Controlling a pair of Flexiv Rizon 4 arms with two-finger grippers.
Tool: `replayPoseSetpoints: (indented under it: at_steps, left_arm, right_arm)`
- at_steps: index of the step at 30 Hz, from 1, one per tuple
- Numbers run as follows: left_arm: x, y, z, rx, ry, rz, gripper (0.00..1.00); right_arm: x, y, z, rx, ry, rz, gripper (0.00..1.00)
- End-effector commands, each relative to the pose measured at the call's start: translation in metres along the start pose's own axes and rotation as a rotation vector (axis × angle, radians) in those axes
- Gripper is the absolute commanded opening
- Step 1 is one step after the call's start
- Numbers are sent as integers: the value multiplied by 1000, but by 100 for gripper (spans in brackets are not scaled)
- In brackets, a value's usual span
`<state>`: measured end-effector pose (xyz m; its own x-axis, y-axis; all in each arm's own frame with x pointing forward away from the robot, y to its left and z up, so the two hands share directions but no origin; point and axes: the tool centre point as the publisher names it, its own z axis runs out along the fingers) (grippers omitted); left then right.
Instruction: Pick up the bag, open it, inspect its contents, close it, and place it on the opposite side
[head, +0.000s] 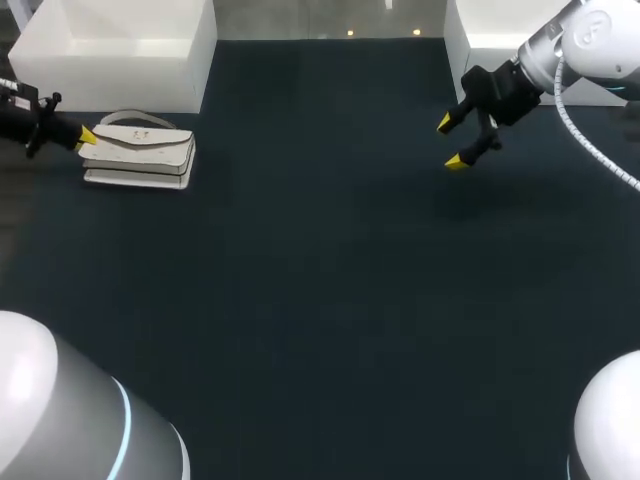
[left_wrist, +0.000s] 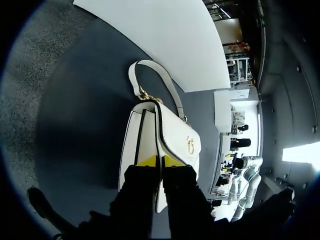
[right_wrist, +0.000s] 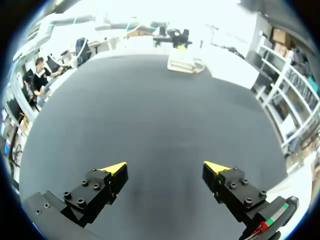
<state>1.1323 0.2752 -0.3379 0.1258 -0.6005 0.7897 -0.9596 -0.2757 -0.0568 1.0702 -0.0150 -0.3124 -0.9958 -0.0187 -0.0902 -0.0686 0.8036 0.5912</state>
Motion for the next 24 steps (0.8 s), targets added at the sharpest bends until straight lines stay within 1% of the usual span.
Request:
replayPoseSetpoints:
  at_steps: [1,8,18,24]
  left_arm:
    - [7,5,8,-125,-3,-2,0]
    - [20,22,24,-103,-3,-10,0]
    - [45,52,42,-4,-14,-10,0]
    - [56,71,59,29,-1,-6,0]
  right_arm:
    - [-1,-1,0,-2,3,-1,100]
    - [-1,-1,0,-2,3,-1,100]
    - [-1,-1,0,-2,3,-1,100]
    - [-1,-1,0,-2,3,-1,100]
